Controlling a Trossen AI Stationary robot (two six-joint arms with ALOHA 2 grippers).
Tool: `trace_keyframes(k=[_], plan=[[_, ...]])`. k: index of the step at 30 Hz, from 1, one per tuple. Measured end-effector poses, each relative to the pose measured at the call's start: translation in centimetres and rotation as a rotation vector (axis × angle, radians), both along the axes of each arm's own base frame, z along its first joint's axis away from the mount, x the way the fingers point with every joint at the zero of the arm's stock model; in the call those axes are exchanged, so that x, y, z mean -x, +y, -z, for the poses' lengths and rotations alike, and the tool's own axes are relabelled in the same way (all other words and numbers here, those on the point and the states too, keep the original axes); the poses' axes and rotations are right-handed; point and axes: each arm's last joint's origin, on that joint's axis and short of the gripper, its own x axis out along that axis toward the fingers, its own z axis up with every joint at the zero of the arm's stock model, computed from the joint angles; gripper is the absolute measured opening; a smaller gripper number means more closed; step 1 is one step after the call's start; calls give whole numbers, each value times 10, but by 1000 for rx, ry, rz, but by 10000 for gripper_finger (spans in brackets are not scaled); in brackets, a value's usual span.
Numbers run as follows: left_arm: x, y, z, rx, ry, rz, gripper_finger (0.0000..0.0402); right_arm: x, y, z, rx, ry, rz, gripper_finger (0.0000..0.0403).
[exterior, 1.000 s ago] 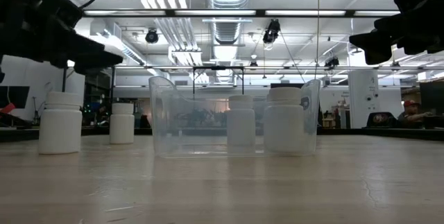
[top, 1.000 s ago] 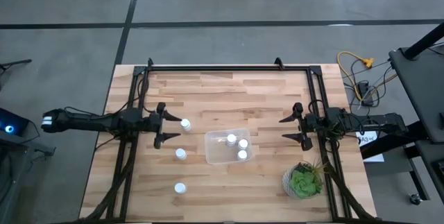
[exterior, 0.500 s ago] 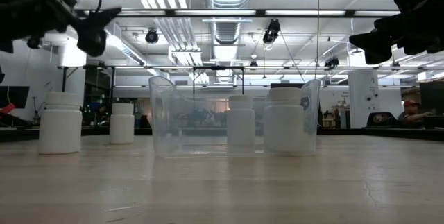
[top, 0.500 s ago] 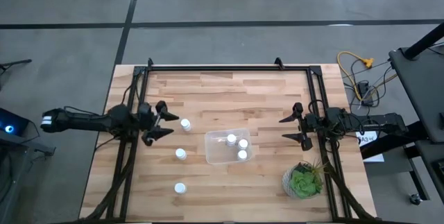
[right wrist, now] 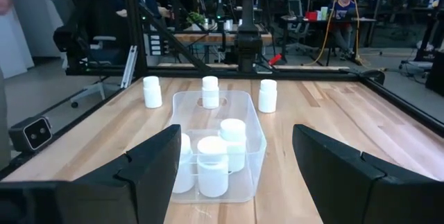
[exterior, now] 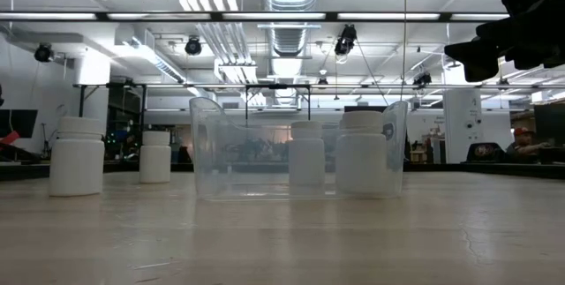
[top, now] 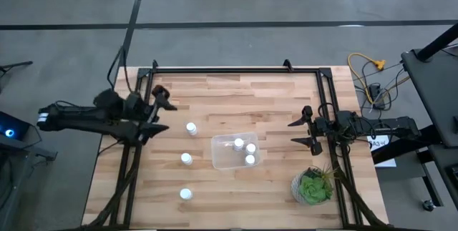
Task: Pick and place pill bottles into a basket
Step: Put the white medicine bottle into the transparent bin
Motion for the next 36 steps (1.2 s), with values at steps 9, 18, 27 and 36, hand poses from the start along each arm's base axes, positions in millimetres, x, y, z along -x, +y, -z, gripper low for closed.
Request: trace_keyframes(k=[9,18,27,36], plan=[[-40,2,-41,-220,346,-121,274,0,0,0,-3,0,0,265],[-49,7,-80,-314,717,-241,274,0,0,0,-9,1,0,265],[-58,7,-89,-378,765,-231,274,0,0,0,0,0,0,265],[-76,7,-76,-386,845,-217,274,0,0,0,-2,0,0,265]])
